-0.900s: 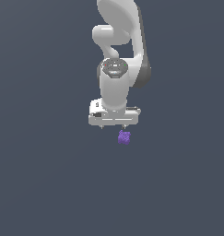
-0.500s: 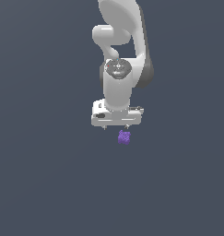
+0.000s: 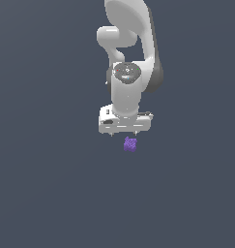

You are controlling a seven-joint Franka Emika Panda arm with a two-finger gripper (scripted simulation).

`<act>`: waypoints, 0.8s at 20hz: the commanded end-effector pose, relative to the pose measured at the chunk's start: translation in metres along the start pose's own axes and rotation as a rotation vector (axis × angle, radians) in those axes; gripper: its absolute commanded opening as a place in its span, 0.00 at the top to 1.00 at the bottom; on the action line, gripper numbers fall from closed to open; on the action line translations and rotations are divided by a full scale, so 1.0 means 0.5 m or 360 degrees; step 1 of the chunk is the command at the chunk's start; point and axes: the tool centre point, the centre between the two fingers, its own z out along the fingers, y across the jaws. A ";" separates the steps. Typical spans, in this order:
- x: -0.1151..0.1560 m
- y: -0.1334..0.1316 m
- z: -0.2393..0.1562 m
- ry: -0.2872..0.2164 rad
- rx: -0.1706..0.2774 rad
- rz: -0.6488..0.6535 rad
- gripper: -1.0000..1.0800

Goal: Pick up the object and move it to a goal position.

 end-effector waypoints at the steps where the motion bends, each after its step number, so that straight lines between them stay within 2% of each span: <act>1: -0.001 -0.004 0.007 0.0001 -0.0001 0.0019 0.04; 16: -0.019 -0.060 0.107 0.0032 -0.0013 0.0340 0.04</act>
